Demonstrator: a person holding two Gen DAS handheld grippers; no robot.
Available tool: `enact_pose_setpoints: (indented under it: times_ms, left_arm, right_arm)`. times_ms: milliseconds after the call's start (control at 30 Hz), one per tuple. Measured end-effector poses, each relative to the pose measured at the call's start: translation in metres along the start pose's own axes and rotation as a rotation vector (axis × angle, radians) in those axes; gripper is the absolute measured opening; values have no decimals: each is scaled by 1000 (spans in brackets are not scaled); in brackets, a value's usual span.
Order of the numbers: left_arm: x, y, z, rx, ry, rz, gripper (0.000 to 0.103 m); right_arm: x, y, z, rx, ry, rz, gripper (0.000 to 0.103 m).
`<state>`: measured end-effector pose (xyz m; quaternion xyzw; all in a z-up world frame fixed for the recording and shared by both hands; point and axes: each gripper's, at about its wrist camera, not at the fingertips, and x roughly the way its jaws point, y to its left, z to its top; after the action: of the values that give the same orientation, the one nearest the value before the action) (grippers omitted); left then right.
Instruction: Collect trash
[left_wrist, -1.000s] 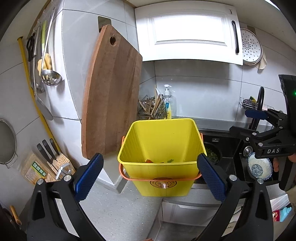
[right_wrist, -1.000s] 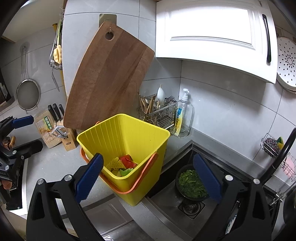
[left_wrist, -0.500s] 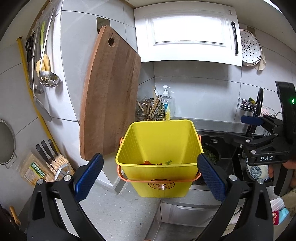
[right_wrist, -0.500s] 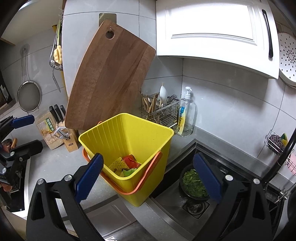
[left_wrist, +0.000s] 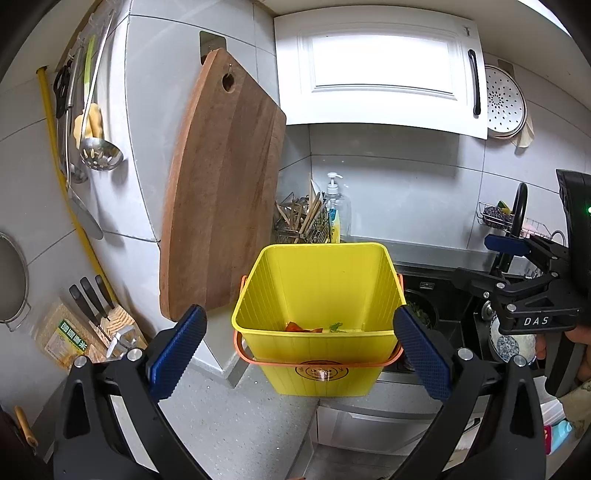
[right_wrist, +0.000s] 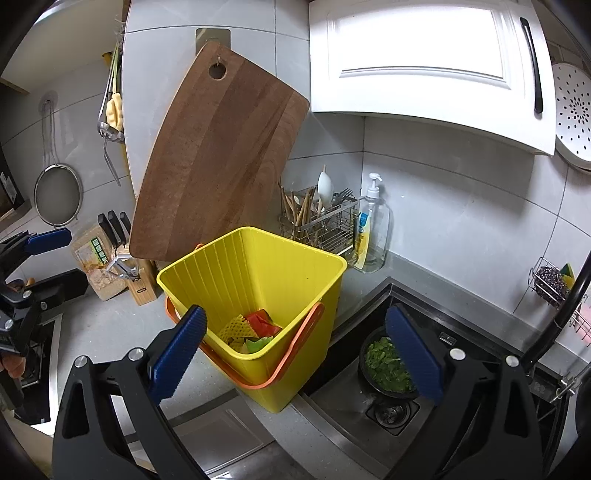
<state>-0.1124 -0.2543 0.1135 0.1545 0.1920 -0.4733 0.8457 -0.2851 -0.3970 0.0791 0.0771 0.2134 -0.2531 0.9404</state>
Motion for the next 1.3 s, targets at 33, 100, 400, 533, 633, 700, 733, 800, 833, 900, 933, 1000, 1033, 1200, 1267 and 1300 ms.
enact_pose_setpoints:
  times_ms: [33, 100, 400, 533, 633, 700, 733, 800, 833, 900, 933, 1000, 1033, 1200, 1267, 1300]
  left_arm:
    - [0, 0, 0, 3, -3, 0, 99]
    - [0, -1, 0, 9, -4, 0, 99]
    - [2, -1, -1, 23, -6, 2, 99]
    - [4, -2, -1, 24, -2, 5, 99]
    - [5, -2, 1, 32, 0, -2, 99]
    - [7, -1, 2, 35, 3, -4, 99]
    - [8, -1, 2, 37, 7, -1, 99]
    - [10, -1, 3, 37, 12, 4, 99]
    - [10, -1, 4, 35, 11, 4, 99]
    - [9, 0, 4, 32, 10, 5, 99]
    - [8, -1, 4, 34, 6, 3, 99]
    - [8, -2, 4, 41, 5, 4, 99]
    - [7, -2, 4, 44, 5, 3, 99]
    - [8, -3, 4, 59, 6, 8, 99]
    - [9, -1, 5, 56, 8, 6, 99]
    - [9, 0, 5, 52, 12, 4, 99]
  right_arm:
    - [0, 1, 0, 0, 0, -2, 95]
    - [-1, 2, 1, -2, -1, -3, 95]
    - [0, 4, 1, -6, 0, -1, 95]
    - [-1, 6, 2, -8, -6, -3, 95]
    - [-3, 6, 1, -5, -12, -5, 95]
    - [-2, 5, 1, 2, -12, -8, 95]
    - [-2, 4, 1, 5, -13, -8, 95]
    - [-3, 5, 3, 6, -20, -7, 95]
    - [-4, 6, 4, 5, -26, -5, 95]
    - [-6, 6, 5, 2, -36, -1, 95]
    - [-6, 6, 6, 1, -38, -2, 95]
    - [-6, 5, 7, 3, -41, -4, 95]
    - [-6, 5, 7, 3, -42, -5, 95]
    - [-6, 8, 10, -2, -51, -7, 95]
    - [-5, 10, 9, -1, -51, -5, 95]
    - [-5, 11, 9, -1, -50, -4, 95]
